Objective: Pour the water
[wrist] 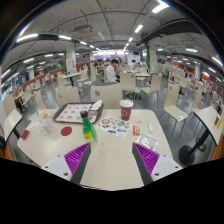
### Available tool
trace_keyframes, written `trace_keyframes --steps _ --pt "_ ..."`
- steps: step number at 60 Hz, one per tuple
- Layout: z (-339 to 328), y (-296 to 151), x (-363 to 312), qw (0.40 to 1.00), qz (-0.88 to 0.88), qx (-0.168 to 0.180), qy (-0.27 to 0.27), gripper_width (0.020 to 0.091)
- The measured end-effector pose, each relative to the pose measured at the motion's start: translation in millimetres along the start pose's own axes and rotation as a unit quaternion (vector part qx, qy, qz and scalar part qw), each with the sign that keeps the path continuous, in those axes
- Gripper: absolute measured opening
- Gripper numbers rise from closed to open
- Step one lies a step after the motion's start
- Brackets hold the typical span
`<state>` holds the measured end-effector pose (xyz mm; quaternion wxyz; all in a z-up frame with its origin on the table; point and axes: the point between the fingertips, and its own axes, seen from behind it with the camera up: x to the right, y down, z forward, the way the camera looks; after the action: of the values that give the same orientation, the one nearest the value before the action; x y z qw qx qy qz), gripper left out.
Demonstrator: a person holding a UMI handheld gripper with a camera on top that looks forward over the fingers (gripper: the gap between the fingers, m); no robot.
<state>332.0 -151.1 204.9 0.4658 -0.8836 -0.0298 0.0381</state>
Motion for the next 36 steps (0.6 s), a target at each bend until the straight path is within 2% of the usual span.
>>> trace_keyframes --steps 5,7,12,13,24,36 --pt "1 5 4 1.000 0.004 -0.009 0.011 0.0848" --pt "16 15 27 1.000 0.003 -0.009 0.013 0.0852" --pt "38 19 36 1.000 0.003 -0.001 0.007 0.0852" --pt "23 10 24 1.000 0.001 0.001 0.004 0.0853" --pt "64 25 -32 0.995 -0.012 0.017 -0.094 0.0848" --pt "140 25 -79 0.994 -0.023 0.071 -0.081 0.0853"
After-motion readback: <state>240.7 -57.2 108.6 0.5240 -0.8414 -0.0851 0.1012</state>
